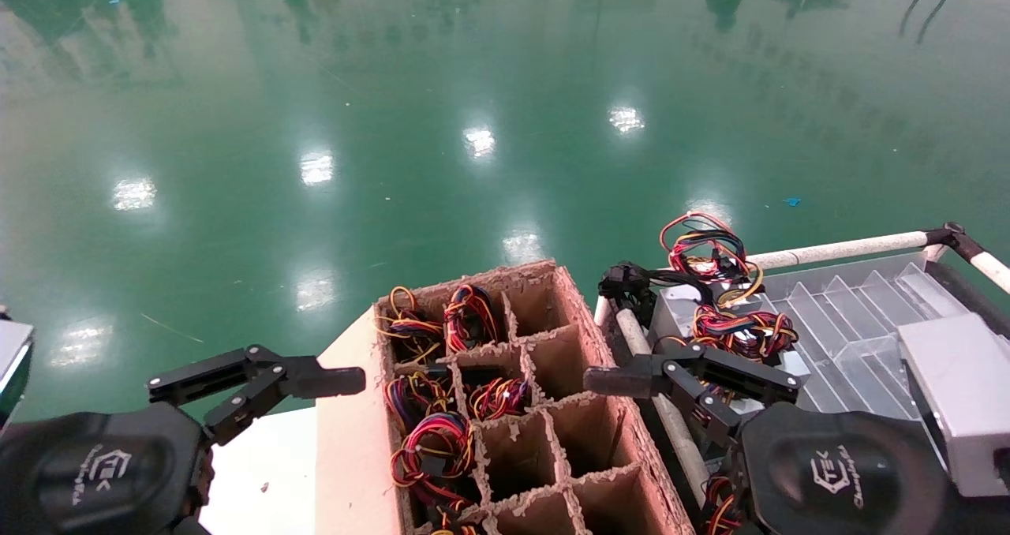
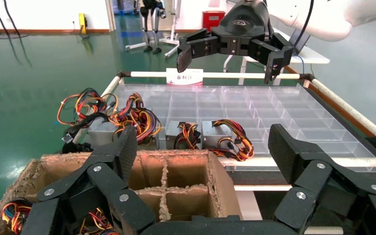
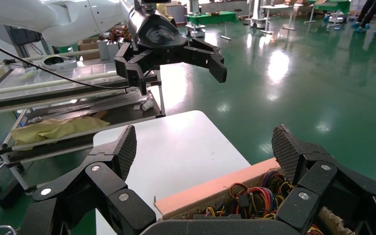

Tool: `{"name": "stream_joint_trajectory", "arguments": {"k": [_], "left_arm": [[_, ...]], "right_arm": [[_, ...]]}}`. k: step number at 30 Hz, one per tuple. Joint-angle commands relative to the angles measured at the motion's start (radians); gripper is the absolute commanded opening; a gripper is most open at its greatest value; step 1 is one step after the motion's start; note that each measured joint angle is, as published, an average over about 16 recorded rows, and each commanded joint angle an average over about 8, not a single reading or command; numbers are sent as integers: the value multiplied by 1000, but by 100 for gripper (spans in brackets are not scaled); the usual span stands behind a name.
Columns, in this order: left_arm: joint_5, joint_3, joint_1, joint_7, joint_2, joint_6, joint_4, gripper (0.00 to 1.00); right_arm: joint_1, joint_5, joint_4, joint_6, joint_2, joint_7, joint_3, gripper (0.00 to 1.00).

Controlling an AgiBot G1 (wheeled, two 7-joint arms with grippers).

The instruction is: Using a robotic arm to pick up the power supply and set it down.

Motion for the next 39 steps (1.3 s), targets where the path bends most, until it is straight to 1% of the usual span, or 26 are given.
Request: {"name": "stream_joint_trajectory", "arguments": {"k": [1,21,25,28,32,36,39], "left_arm": [[0,0,0,0,0,0,0,0],[0,0,0,0,0,0,0,0],[0,0,0,0,0,0,0,0],[0,0,0,0,0,0,0,0],[0,0,0,0,0,0,1,0],[0,1,0,0,0,0,1,0],[0,1,-1,0,0,0,1,0]], "right_arm": [[0,0,0,0,0,0,0,100],[0,0,0,0,0,0,0,100],[13,-17,0,14,-8,5,-7,100],[42,-62,-3,39,-27,21,-27,100],[114,-161,-26,71,-73,55,-78,100],[201,-265,-89,77,-143,77,-140,100],[262,-337,-159,75,-200,74,-183,100]]}}
